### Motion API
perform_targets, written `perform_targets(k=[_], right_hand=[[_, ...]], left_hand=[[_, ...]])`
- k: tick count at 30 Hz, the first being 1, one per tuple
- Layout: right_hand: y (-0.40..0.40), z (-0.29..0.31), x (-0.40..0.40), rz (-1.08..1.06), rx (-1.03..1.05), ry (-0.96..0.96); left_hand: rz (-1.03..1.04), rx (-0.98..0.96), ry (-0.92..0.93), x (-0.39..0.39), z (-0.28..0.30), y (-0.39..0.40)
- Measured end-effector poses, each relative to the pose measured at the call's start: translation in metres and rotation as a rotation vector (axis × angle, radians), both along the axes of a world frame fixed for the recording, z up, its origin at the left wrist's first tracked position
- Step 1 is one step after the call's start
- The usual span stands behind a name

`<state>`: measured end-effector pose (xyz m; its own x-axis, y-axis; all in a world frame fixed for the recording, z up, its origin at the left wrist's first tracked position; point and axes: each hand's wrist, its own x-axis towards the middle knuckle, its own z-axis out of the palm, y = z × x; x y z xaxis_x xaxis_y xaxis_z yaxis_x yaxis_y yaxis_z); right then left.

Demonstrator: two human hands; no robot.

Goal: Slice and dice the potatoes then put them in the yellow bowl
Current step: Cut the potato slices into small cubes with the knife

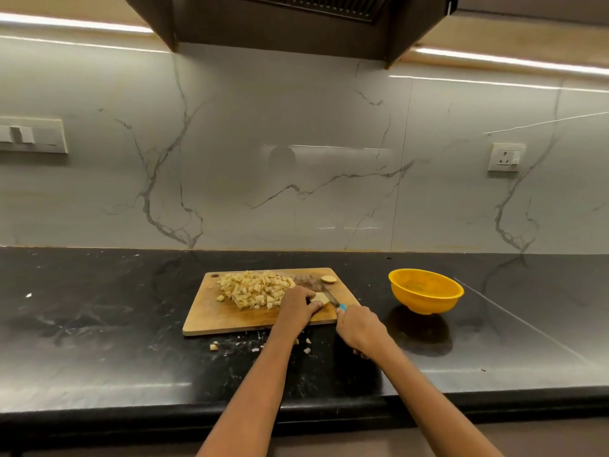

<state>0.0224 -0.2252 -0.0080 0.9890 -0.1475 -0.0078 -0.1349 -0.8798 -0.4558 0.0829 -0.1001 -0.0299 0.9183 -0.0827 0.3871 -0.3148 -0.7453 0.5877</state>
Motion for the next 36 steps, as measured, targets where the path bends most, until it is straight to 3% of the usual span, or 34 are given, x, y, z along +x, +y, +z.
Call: perform_targets(k=[9,13,22,29,36], right_hand=[[0.01,0.021,0.024,0.054,0.033,0.26],[0.008,0.013,0.017,0.04,-0.015,0.185],[0.003,-0.005,-0.031,0.037,-0.326,-0.094],[-0.005,-0.012,-0.029,-0.077,-0.097,-0.233],[0.001,-0.008,-0.006,0.021,-0.04,-0.147]], left_hand=[[-0.032,-0.015,-0.008,0.003,0.0,0.003],[-0.007,-0.029,-0.034,0.004,-0.001,0.001],[0.018,-0.034,-0.036,-0.001,-0.003,-0.002],[0.06,-0.064,-0.039,0.004,-0.003,-0.002],[0.063,-0.056,-0.025,0.007,-0.003,-0.001]])
